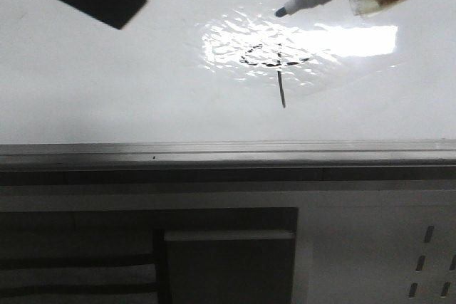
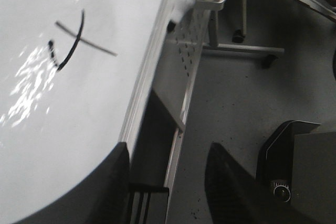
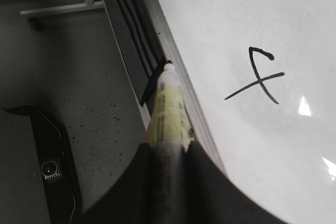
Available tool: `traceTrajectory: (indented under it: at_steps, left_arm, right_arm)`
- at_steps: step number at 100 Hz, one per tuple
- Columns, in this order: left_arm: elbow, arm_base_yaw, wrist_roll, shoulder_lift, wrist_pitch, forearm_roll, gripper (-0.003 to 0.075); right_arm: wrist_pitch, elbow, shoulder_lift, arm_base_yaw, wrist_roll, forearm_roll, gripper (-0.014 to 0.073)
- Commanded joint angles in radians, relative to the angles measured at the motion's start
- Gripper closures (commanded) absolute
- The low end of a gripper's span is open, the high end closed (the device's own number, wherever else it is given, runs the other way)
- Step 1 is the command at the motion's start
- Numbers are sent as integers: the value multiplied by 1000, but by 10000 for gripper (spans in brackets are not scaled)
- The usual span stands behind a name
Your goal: Write number 4 on whiteboard
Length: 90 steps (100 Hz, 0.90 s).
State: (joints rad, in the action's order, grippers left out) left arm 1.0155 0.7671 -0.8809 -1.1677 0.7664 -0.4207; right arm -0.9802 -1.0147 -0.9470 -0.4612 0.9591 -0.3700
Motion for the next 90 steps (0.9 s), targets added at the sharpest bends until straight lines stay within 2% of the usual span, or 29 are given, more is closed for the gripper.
traceTrajectory:
  at_steps: [1, 32, 67, 90]
  left_arm:
    - [88, 48, -31, -47, -62, -35, 409]
    - [209, 139, -107, -216, -160, -39, 409]
    - [229, 176, -114, -253, -211, -39, 411]
    - [229, 176, -114, -253, -224, -39, 557]
  right_arm:
    - [43, -31, 11, 0, 38, -22, 608]
    - [51, -27, 0, 0, 38, -23, 608]
    - [47, -27, 0, 0, 36, -27, 608]
    - [42, -27, 0, 0, 36, -29, 608]
